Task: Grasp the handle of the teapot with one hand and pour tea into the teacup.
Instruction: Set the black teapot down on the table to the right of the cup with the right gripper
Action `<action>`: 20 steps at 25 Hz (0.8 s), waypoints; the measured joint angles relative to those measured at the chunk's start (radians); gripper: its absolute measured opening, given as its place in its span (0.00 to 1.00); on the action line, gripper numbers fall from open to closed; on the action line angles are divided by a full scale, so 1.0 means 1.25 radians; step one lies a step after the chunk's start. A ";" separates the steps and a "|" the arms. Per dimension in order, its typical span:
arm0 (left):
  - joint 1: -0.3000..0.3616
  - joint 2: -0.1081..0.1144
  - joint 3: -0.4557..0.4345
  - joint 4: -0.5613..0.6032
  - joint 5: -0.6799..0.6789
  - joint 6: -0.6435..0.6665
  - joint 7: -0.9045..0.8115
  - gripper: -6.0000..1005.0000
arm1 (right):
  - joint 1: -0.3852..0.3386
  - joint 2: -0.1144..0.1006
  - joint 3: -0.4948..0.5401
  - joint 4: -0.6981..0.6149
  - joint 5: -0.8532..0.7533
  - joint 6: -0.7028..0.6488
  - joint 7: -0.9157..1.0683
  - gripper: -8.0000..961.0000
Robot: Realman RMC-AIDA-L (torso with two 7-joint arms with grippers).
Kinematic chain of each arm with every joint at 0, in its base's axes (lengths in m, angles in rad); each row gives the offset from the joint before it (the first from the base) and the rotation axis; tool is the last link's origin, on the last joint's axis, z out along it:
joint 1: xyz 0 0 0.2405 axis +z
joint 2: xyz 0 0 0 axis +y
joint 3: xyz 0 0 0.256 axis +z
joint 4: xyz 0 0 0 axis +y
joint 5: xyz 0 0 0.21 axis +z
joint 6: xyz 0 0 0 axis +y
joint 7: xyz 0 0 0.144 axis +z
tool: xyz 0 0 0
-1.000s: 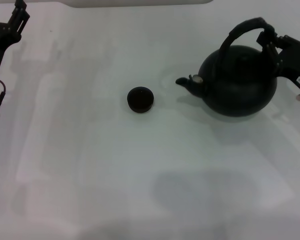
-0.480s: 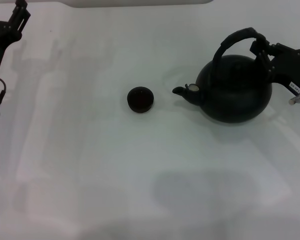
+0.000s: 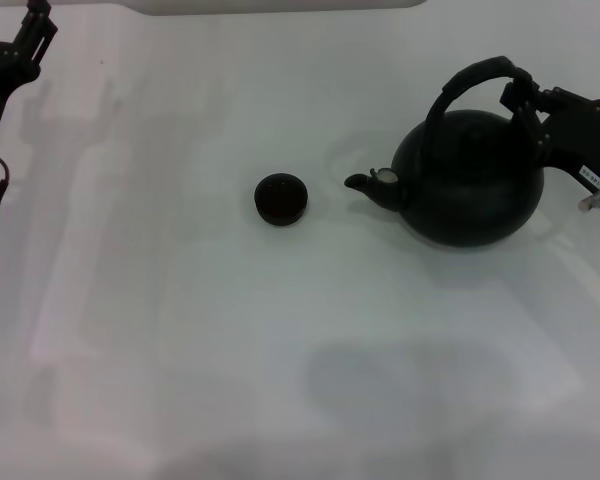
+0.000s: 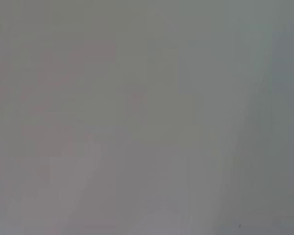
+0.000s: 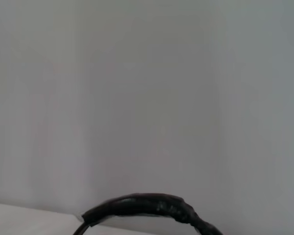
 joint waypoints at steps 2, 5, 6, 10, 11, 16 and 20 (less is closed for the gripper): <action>0.000 0.000 0.000 0.000 0.000 0.000 0.000 0.87 | 0.000 -0.001 -0.005 0.003 -0.001 -0.004 0.000 0.28; 0.000 0.000 0.000 0.000 -0.001 0.000 -0.001 0.87 | 0.002 -0.002 -0.015 0.006 -0.001 -0.001 0.000 0.29; 0.000 0.000 0.000 0.000 -0.001 0.000 -0.001 0.87 | 0.002 -0.002 -0.016 0.006 -0.001 0.000 0.000 0.29; 0.001 0.000 0.000 -0.001 -0.002 0.000 -0.001 0.87 | 0.002 -0.002 -0.016 0.006 -0.001 0.007 0.006 0.30; 0.001 0.001 0.000 -0.001 -0.002 0.000 -0.001 0.87 | 0.001 -0.002 -0.016 0.006 0.000 0.006 0.007 0.30; 0.002 0.001 0.000 -0.001 -0.002 0.002 -0.001 0.87 | -0.002 -0.002 -0.012 0.006 0.004 0.001 0.025 0.36; 0.002 0.001 0.000 -0.001 -0.002 0.002 -0.001 0.87 | -0.008 -0.004 -0.008 0.006 0.006 -0.002 0.045 0.56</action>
